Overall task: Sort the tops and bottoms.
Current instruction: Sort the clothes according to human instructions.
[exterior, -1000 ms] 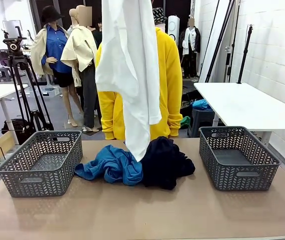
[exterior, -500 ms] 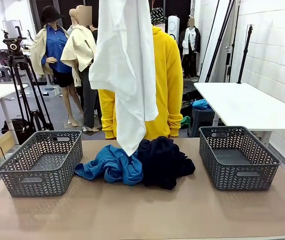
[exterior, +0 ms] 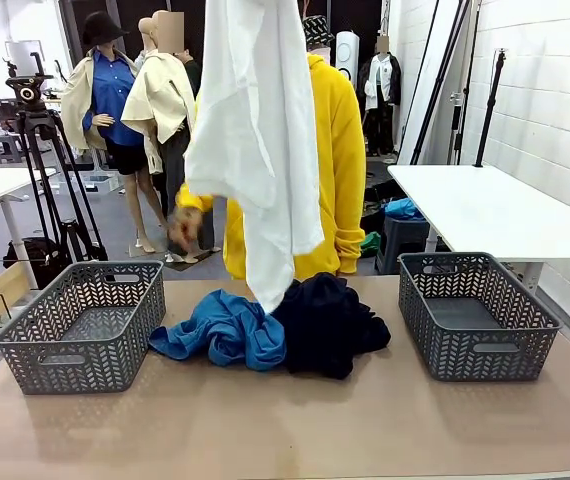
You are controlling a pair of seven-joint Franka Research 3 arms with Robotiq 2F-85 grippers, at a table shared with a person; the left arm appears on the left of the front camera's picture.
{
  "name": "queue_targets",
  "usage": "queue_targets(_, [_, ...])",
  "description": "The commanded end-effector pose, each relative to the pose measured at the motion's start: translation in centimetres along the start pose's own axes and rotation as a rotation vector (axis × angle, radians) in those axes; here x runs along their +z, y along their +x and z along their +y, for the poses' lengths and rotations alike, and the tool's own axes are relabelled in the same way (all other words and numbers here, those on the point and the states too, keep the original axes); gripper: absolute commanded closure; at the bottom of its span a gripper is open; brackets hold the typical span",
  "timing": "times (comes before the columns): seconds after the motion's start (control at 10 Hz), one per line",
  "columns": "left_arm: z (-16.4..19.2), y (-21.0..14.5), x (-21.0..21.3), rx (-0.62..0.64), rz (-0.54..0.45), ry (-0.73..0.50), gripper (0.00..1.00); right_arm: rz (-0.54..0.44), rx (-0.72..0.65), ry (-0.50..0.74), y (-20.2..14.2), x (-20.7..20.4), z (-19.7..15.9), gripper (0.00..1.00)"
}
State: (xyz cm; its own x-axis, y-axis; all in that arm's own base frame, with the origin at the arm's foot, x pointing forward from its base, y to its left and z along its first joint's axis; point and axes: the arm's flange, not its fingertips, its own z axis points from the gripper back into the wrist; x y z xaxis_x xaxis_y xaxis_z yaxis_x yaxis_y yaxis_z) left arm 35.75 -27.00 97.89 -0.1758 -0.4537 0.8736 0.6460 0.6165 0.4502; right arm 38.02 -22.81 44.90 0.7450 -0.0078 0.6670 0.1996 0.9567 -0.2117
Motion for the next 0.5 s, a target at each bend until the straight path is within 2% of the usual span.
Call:
queue_targets(0.0, [0.77, 1.53, 2.21, -0.01, -0.053, 0.031, 1.0, 0.005, 0.003, 0.001, -0.14, 0.06, -0.15, 0.0])
queue_targets(0.4, [0.77, 1.53, 2.21, -0.01, -0.053, 0.031, 1.0, 0.005, 0.003, 0.001, -0.14, 0.06, -0.15, 0.0])
